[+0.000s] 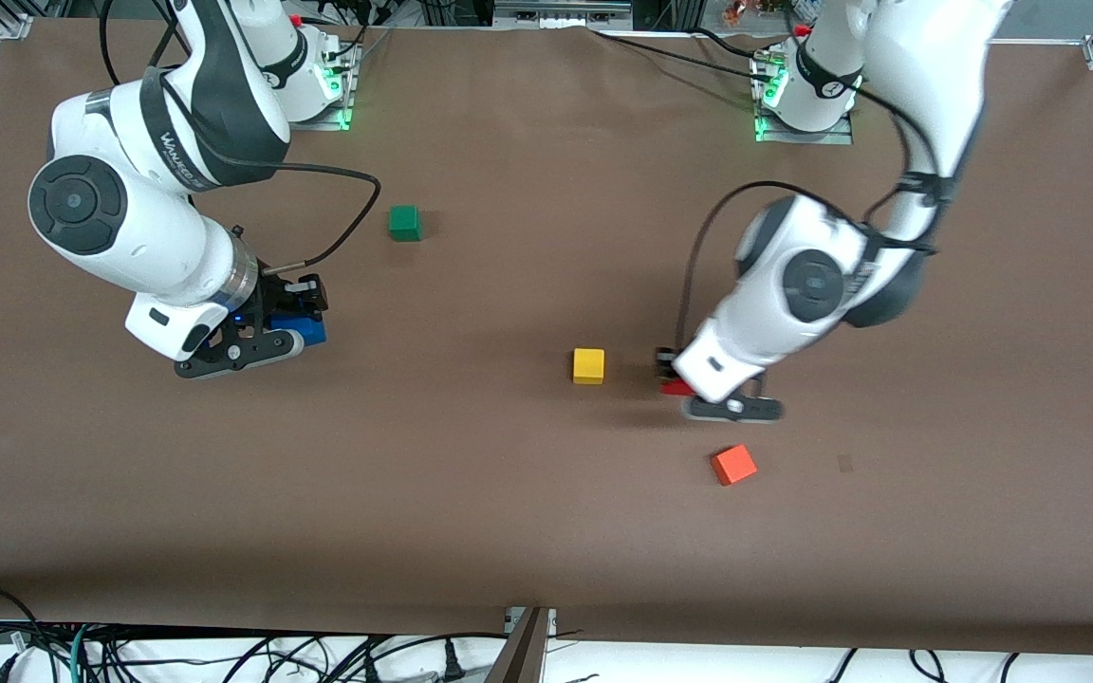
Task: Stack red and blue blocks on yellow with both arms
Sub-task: 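Carry the red cube onto the yellow cube with the left gripper, then release the red cube and withdraw the left gripper while the right gripper lifts blue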
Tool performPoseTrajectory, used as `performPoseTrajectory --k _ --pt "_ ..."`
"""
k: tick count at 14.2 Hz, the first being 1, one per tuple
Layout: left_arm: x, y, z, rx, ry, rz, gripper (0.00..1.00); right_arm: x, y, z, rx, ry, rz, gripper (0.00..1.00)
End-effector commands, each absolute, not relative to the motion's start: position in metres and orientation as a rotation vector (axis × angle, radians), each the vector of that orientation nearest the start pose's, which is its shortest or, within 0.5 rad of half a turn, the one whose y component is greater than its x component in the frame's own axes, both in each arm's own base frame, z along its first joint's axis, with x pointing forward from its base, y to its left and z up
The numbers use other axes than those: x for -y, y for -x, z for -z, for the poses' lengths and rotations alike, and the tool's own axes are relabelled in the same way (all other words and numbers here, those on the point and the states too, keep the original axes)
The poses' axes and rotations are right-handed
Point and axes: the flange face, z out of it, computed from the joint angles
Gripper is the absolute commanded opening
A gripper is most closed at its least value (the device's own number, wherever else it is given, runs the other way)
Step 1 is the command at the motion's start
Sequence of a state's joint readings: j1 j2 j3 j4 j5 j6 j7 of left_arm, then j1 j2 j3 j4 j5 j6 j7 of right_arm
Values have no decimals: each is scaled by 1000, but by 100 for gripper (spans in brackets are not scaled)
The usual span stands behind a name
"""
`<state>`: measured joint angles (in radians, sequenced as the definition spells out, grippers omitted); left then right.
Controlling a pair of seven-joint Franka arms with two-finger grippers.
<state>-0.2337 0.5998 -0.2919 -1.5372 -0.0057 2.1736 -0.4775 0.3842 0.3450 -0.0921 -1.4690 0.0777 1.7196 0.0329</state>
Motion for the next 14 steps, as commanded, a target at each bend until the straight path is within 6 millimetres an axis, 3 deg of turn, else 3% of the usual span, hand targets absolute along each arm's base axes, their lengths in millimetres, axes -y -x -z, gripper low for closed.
performPoseTrajectory --k 1,4,7,11,14 --pt "375 -622 -294 34 3291 -79 0 -200 -623 -480 406 3091 -136 9" --pt "401 -608 -268 -28 3274 -113 0 -196 -624 -479 396 3092 -138 9" --pt "424 -594 -258 -103 3248 -108 0 -193 -625 -478 429 3086 -140 9" --pt "427 -591 -249 -87 3232 -115 0 -193 -626 -477 429 3086 -142 9" --pt "441 -591 -251 -48 3229 -79 0 -193 -625 -478 429 3086 -140 9"
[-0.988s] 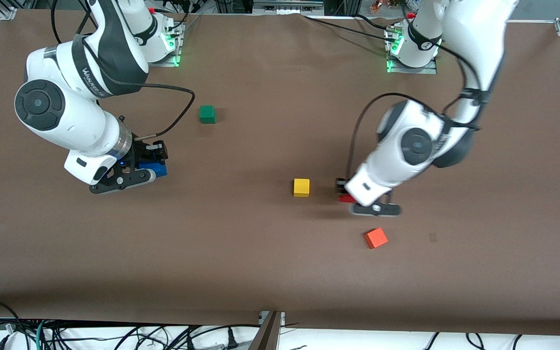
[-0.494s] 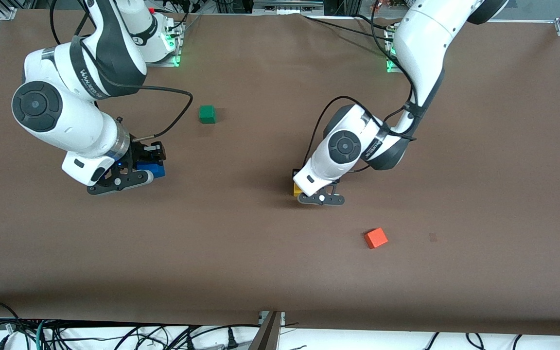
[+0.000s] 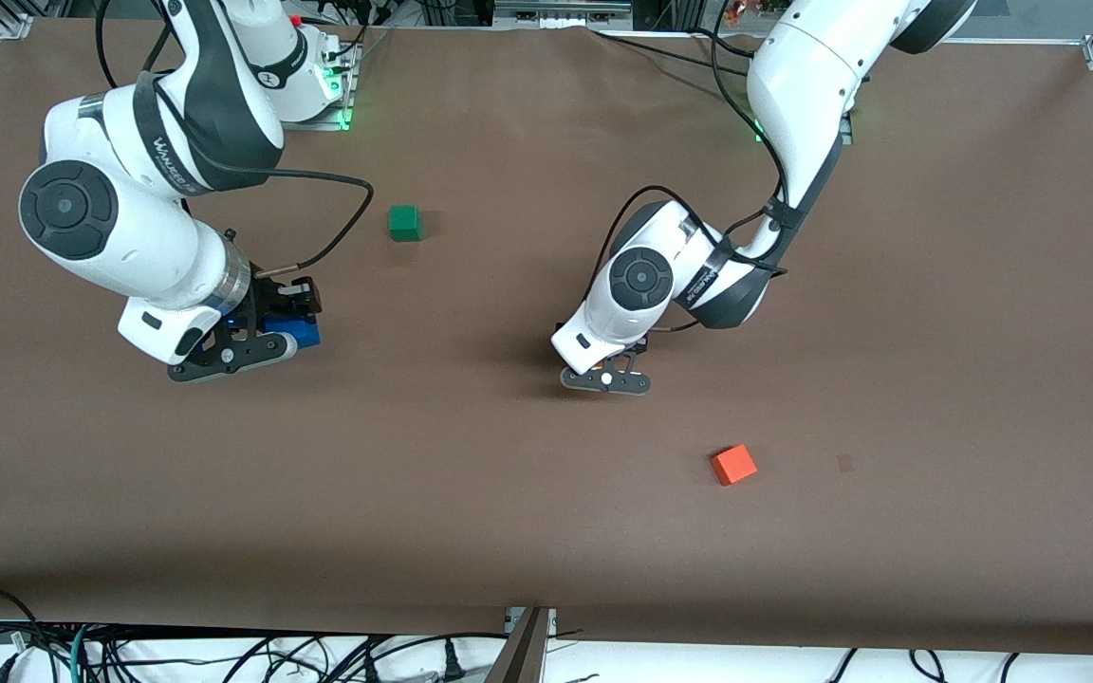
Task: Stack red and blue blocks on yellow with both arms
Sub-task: 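Release the red cube and withdraw the left gripper while the right gripper lifts blue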
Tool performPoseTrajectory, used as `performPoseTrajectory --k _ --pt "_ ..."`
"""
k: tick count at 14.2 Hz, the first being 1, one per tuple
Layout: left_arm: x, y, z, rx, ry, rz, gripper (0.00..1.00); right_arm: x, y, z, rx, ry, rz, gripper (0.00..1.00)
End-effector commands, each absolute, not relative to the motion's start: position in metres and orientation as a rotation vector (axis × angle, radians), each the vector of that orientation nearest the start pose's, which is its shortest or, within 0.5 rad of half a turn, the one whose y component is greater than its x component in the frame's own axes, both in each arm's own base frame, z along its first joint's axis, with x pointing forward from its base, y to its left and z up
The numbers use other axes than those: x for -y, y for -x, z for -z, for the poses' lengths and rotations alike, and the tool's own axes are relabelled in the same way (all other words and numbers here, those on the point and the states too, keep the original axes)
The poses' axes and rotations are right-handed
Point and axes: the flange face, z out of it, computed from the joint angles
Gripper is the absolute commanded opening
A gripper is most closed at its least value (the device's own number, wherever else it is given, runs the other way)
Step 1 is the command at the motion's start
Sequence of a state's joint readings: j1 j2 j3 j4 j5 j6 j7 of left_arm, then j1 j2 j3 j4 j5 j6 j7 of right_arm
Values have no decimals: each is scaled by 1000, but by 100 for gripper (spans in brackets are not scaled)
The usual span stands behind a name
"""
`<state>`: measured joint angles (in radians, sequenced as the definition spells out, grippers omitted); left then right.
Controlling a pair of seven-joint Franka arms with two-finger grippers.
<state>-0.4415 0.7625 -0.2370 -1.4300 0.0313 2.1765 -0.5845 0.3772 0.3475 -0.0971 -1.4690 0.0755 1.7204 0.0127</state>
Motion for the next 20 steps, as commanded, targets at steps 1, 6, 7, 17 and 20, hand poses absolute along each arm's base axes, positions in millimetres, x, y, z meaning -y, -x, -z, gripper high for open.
performPoseTrajectory --k 1,6,7,17,20 --pt "440 -592 -250 -46 3220 -68 0 -193 -625 -478 427 3086 -140 9" --pt "434 -598 -251 -31 3209 -49 21 -193 -625 -478 427 3086 -140 9" --pt "434 -600 -254 -29 3212 -41 60 -193 -625 -478 427 3086 -140 9" --pt "305 -679 -423 265 3189 37 100 -227 -621 -494 364 3090 -91 9" --pt "192 -700 -485 491 3164 73 100 -251 -618 -499 244 3092 -68 9"
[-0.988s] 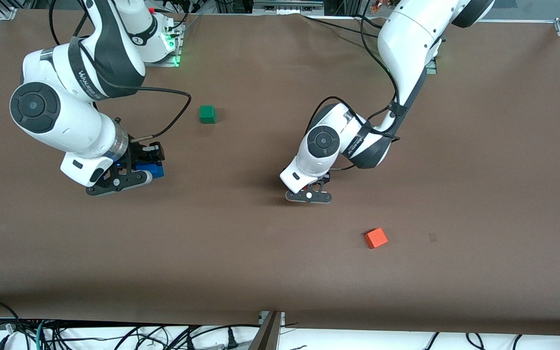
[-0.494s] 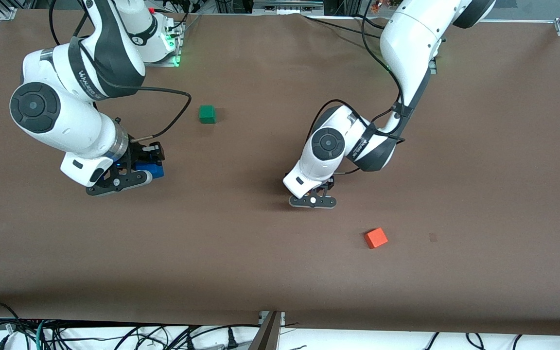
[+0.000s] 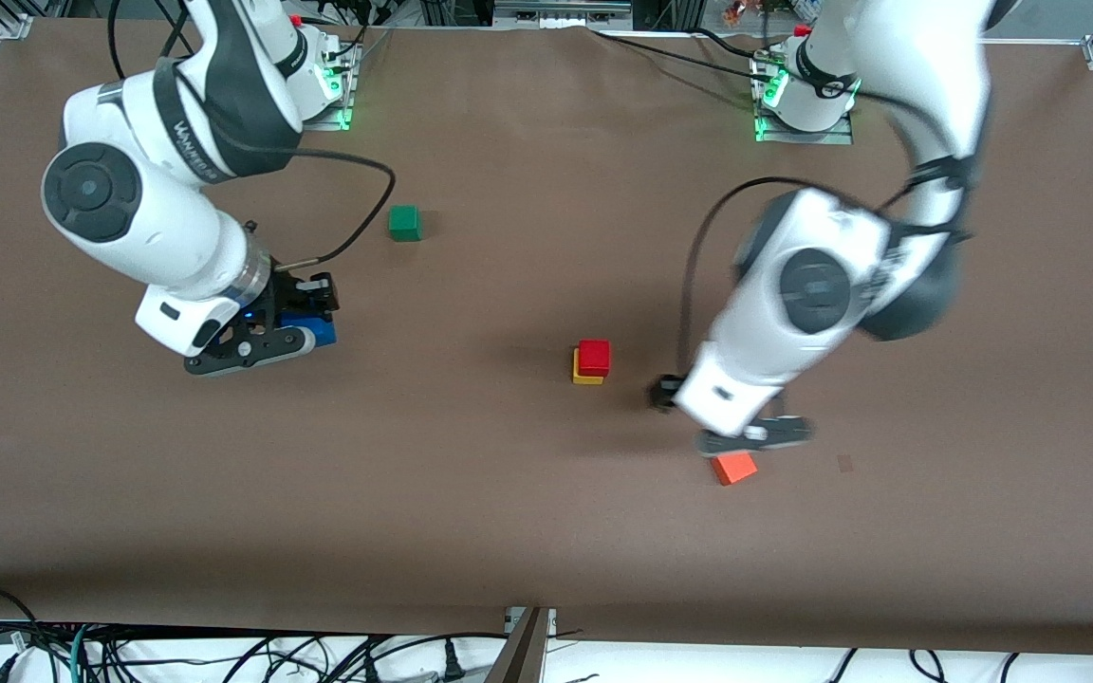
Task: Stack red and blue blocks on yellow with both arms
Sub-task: 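Release the red cube and withdraw the left gripper while the right gripper lifts blue, then carry the blue cube over the red cube with the right gripper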
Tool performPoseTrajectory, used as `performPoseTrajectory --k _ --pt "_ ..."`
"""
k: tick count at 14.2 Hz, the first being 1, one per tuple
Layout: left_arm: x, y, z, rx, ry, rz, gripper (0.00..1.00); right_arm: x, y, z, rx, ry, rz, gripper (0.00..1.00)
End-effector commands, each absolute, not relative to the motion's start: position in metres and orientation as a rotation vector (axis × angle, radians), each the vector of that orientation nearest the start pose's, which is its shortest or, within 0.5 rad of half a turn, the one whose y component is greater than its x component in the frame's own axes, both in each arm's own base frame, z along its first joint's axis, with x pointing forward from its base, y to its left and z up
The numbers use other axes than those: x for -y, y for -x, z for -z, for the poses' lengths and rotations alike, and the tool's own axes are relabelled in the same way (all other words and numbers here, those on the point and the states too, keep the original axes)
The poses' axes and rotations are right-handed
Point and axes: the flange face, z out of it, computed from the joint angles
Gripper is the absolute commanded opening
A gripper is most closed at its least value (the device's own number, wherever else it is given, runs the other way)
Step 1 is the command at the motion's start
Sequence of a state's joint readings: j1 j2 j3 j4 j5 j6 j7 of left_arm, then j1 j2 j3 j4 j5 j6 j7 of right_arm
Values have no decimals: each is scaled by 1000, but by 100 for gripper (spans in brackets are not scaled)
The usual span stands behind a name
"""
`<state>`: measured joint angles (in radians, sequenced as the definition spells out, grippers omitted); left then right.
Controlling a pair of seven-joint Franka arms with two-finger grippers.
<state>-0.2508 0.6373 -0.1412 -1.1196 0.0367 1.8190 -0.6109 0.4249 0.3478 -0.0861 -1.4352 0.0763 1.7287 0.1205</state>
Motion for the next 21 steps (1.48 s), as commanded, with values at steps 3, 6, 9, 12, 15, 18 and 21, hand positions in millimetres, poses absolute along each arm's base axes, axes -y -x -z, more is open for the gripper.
performPoseTrajectory --k 3,6,9,12,15,18,21 --pt "124 -695 -507 317 3153 -32 100 -311 -612 -489 107 3064 -47 9" --pt "50 -682 -543 227 3157 -62 100 -386 -604 -450 24 3036 10 9" --pt "-7 -658 -576 153 3198 -38 100 -457 -588 -415 -81 3003 76 9" --pt "1 -615 -589 169 3203 -79 100 -510 -577 -396 -200 2970 99 9" --pt "7 -597 -585 198 3200 -84 100 -554 -558 -364 -284 2943 115 9" --pt "5 -600 -580 186 3197 -90 100 -566 -552 -344 -281 2947 126 9" --pt "-7 -607 -568 214 3197 -114 100 -570 -551 -334 -271 2941 141 9"
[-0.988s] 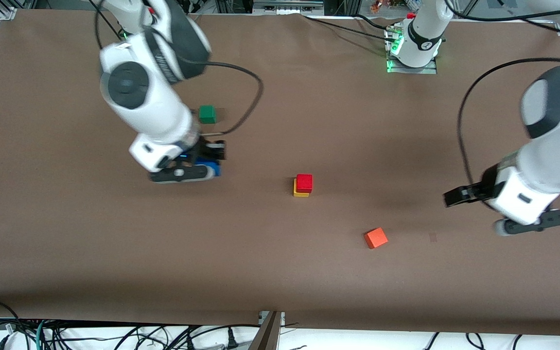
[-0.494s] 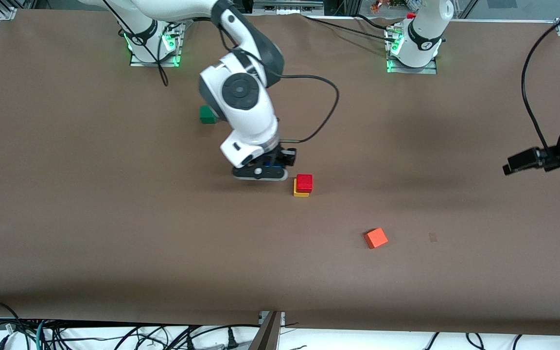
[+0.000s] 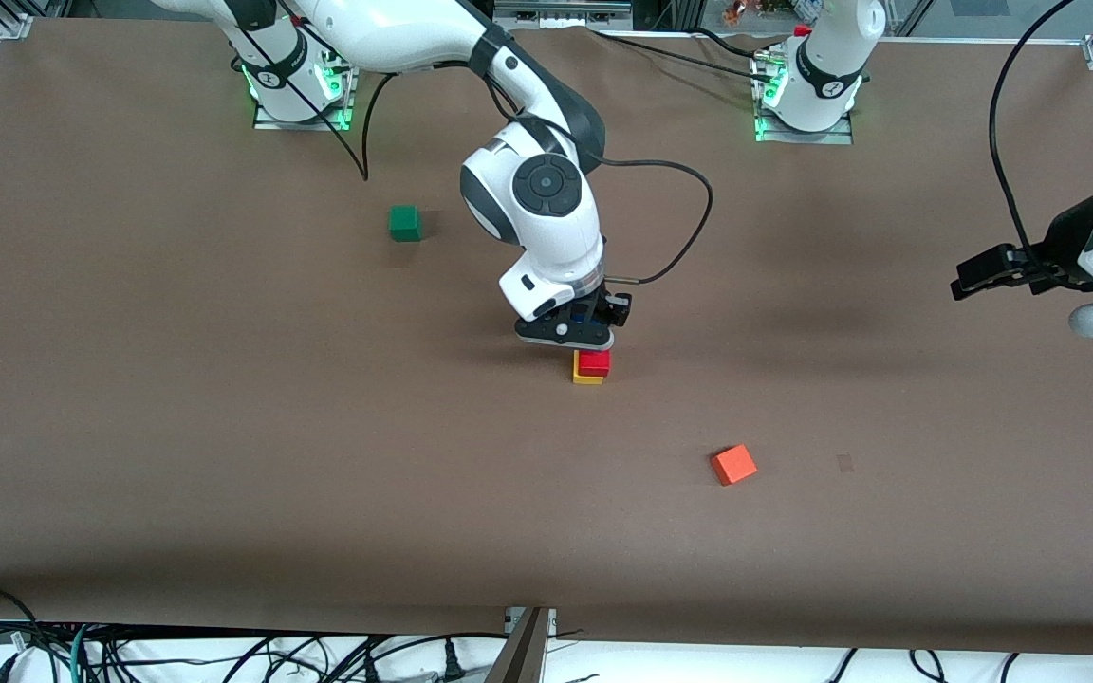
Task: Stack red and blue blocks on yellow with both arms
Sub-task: 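Carry the blue cube over the red cube with the right gripper, then lower the blue cube onto the red cube with the right gripper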
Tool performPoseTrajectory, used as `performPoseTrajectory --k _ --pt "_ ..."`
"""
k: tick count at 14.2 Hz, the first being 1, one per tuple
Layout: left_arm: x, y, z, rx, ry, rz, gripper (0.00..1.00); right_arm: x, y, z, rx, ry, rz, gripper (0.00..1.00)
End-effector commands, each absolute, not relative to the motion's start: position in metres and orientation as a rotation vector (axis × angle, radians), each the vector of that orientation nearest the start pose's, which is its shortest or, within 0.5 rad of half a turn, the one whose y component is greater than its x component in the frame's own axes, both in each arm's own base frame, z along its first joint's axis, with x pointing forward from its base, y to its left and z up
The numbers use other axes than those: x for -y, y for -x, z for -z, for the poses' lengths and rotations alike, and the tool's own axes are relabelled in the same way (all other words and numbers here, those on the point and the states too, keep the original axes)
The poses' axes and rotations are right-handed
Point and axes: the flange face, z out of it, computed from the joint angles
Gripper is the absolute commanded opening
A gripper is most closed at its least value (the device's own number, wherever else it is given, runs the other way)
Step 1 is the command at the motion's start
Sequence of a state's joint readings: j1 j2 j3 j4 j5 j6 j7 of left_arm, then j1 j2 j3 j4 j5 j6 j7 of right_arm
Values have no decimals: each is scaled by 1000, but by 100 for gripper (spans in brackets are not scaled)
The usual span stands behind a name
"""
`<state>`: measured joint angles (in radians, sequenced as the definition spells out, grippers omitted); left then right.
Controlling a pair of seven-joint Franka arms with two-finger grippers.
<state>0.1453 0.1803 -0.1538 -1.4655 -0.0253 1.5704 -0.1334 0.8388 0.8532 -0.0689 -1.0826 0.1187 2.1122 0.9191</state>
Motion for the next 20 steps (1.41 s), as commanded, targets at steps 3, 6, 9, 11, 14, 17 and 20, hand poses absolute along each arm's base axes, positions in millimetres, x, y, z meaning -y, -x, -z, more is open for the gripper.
performPoseTrajectory --k 3,6,9,11,14,17,20 --pt "-7 -611 -563 212 3195 -123 100 -571 -554 -323 -273 2936 158 9" --pt "-9 -617 -571 213 3197 -86 100 -574 -554 -309 -267 2931 175 9" --pt "-9 -618 -570 215 3197 -88 100 -575 -553 -308 -247 2941 198 9" --pt "-8 -618 -570 215 3197 -89 100 -576 -553 -305 -246 2942 200 9" --pt "-8 -618 -570 215 3197 -89 100 -575 -554 -305 -242 2940 205 28" --pt "-6 -618 -569 213 3199 -92 100 -575 -554 -300 -236 2943 218 50" --pt "0 -618 -570 201 3200 -90 100 -577 -554 -299 -230 2937 233 74"
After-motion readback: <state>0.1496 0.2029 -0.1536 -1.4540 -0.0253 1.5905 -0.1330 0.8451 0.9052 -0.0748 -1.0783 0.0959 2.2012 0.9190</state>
